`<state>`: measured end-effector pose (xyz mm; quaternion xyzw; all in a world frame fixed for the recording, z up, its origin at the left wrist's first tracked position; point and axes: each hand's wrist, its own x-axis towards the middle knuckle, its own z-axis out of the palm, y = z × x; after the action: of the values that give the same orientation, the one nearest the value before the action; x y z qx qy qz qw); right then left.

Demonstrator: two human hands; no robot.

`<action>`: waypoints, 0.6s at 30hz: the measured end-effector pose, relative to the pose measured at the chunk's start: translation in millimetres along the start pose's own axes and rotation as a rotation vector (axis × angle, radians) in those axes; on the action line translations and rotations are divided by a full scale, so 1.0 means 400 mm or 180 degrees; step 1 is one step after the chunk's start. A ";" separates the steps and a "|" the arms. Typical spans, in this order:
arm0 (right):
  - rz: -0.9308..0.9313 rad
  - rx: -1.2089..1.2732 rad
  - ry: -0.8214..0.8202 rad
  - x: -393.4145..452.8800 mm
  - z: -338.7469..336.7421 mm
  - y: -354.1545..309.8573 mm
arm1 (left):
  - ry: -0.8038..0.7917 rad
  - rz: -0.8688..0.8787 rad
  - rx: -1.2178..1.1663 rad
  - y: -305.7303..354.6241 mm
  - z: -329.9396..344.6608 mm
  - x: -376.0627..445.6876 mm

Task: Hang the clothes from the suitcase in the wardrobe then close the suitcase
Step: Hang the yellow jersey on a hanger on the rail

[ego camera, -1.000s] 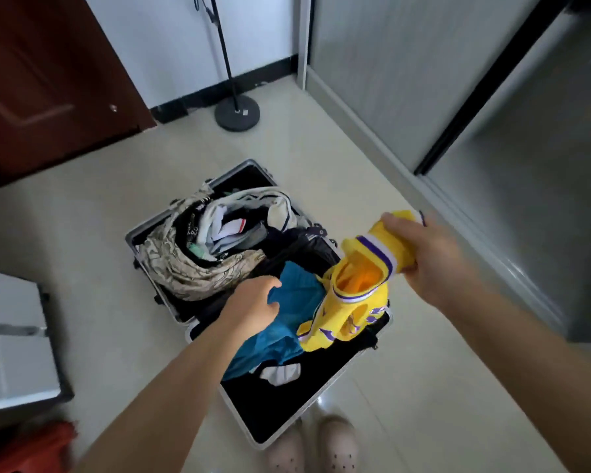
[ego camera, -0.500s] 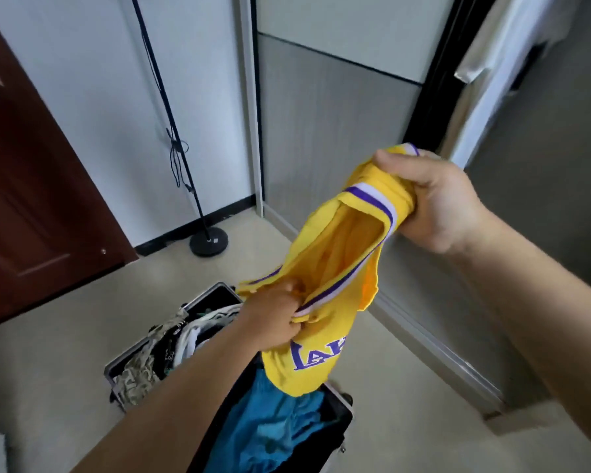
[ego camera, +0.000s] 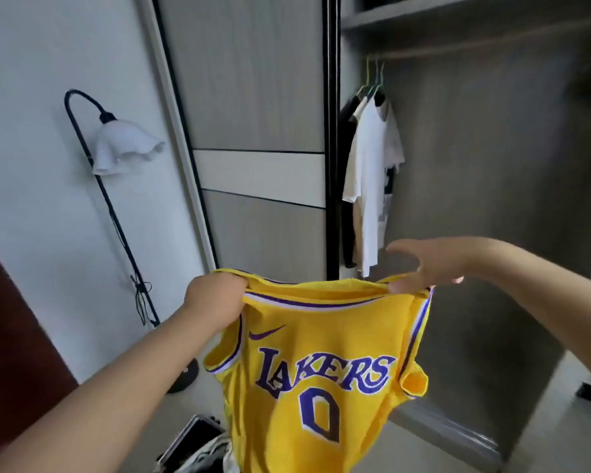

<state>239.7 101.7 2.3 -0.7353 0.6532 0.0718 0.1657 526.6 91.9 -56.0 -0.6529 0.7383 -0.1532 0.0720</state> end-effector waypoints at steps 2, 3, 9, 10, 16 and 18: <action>-0.0103 -0.0360 -0.0057 -0.049 0.012 0.029 | 0.0231 0.0156 0.0156 0.032 -0.067 -0.004; -0.0085 -0.0517 -0.0158 -0.077 0.018 0.046 | 0.0344 0.0213 0.0229 0.054 -0.097 -0.003; 0.0102 -0.0790 0.0218 -0.153 0.056 0.172 | 0.0652 0.0570 0.0498 0.195 -0.215 0.069; 0.0133 -0.0582 0.0328 -0.159 0.058 0.198 | 0.0603 0.0594 0.0495 0.217 -0.227 0.085; 0.0860 -0.0774 0.1183 -0.150 -0.029 0.436 | 0.0723 0.0836 0.0395 0.421 -0.353 0.226; 0.1059 -0.0989 0.1386 -0.142 -0.079 0.516 | 0.0834 0.0827 0.0190 0.491 -0.403 0.280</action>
<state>25.1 125.4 19.2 -0.6330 0.7659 0.0378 -0.1065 276.8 22.5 43.7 -0.5241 0.8146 -0.2482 0.0137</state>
